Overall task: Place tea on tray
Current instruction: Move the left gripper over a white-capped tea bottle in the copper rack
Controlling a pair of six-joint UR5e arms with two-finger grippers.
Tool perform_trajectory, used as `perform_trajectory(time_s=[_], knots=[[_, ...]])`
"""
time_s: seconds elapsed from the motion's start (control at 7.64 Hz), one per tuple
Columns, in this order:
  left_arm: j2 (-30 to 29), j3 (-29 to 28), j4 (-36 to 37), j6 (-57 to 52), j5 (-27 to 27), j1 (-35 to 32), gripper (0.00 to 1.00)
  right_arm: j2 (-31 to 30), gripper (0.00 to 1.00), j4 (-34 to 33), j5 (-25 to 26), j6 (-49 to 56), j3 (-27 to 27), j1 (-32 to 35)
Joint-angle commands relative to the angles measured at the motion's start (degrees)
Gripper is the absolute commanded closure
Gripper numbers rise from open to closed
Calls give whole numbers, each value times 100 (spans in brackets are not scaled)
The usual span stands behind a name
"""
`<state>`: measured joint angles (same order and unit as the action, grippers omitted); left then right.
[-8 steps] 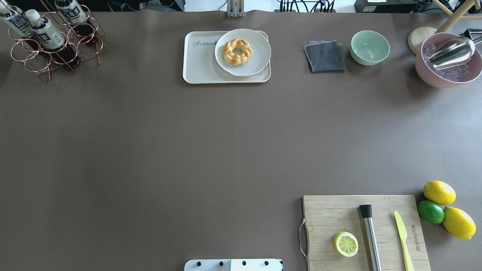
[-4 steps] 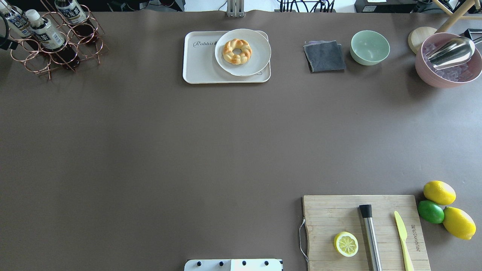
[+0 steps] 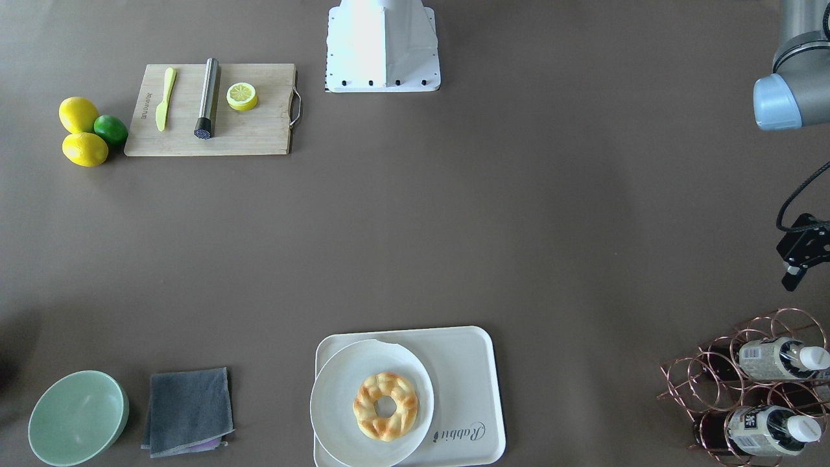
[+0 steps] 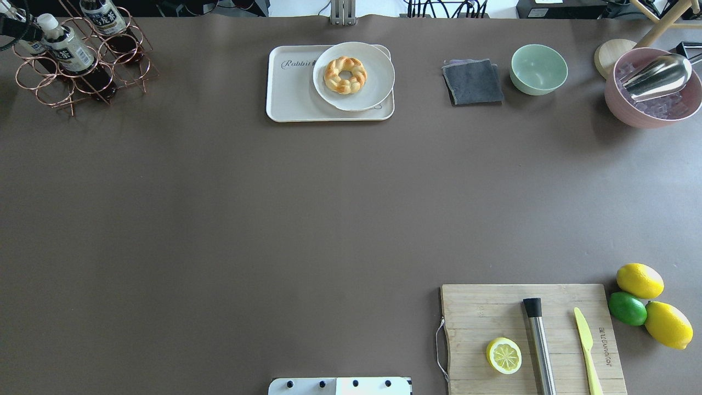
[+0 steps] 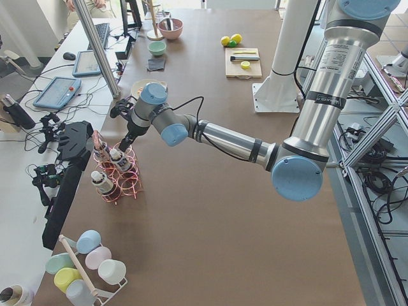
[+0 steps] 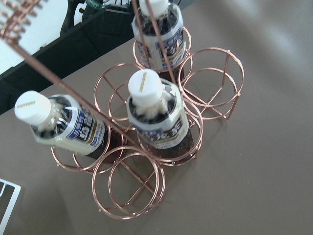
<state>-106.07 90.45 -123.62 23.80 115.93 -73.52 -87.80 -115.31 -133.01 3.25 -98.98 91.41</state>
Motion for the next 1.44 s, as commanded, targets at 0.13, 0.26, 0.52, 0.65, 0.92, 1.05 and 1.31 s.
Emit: perform_trajectory(time_s=[0.13, 0.26, 0.52, 0.65, 0.92, 1.05, 1.31], knots=[[-274, -905, -1083, 1131, -527, 205, 2, -9, 0, 0, -5, -17, -25, 0], [-283, -906, -1207, 1475, -701, 389, 2, -9, 0, 0, -5, -17, -16, 0], [-274, -958, -1226, 1435, -1019, 593, 14, -9, 0, 0, 3, -17, -16, 0], [-274, -959, -1217, 1400, -1011, 593, 16, -9, 0, 0, 3, -17, -25, 0], [-274, -1046, -1217, 1198, -1020, 593, 16, 0, 0, 0, 3, -17, -25, 0], [-274, -1073, -1217, 1188, -1020, 585, 16, 0, 0, 0, -5, -17, -34, 9], [-283, -1125, -1217, 1197, -1028, 523, 16, 0, 0, 0, -5, -26, -43, 0]])
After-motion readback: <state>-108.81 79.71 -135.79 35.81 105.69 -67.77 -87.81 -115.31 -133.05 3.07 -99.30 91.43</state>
